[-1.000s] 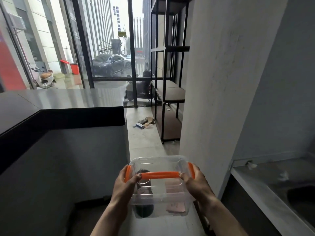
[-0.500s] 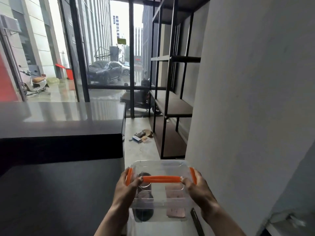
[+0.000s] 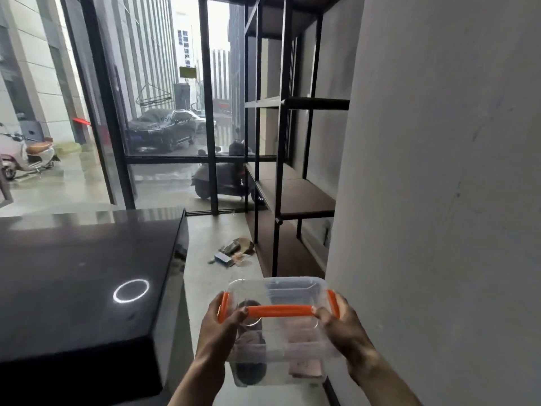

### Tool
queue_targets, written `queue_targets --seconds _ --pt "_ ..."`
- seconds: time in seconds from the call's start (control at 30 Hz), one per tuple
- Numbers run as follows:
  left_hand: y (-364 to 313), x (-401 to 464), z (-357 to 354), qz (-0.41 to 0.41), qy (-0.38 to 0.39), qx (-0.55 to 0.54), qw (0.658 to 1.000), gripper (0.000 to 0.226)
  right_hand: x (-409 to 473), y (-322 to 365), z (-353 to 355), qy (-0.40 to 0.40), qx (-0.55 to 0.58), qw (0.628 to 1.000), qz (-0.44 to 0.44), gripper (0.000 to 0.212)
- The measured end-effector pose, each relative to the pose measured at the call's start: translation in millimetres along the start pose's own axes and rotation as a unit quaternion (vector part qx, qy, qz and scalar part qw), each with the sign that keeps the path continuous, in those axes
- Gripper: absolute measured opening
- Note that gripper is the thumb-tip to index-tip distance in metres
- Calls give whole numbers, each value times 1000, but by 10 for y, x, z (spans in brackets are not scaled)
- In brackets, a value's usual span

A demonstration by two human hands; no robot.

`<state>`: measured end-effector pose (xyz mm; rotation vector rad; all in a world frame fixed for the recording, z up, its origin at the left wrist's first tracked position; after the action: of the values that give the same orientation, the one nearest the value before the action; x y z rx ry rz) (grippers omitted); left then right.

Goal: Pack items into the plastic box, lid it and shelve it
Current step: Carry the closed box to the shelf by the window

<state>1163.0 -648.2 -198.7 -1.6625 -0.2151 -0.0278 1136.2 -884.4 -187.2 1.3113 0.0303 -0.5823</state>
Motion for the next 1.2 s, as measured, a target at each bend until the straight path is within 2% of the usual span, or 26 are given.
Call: queue_targets --seconds 0.23,0.43,0.83,0.97,1.2 --pt "402 1907 -632 -2 -4 39 999 81 1992 759 -278 36 10 999 28 71" --pt "568 3485 -805 8 -52 42 998 80 3495 1588 -734 84 13 996 29 70" --pt "1263 7018 -472 4 -108 34 994 72 6459 3119 -2578 136 -22 987 79 65" --pt "1301 8263 -320 0 -105 36 994 68 7357 3792 -3186 137 -21 986 87 63" --pt "1461 9993 -187 8 -96 54 994 61 8700 4571 -4021 134 -22 987 84 67"
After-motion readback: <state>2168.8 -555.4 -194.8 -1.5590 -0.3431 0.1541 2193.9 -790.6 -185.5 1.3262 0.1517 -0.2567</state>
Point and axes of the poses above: each hand's wrist, its own x-axis towards the middle knuckle, its own z-axis out of the back of the hand, y = z × x, the point moved 2 cm from there along x, towards the middle knuckle, and after that the axes turned 12 degrees about -z, right-handed, at the moved point
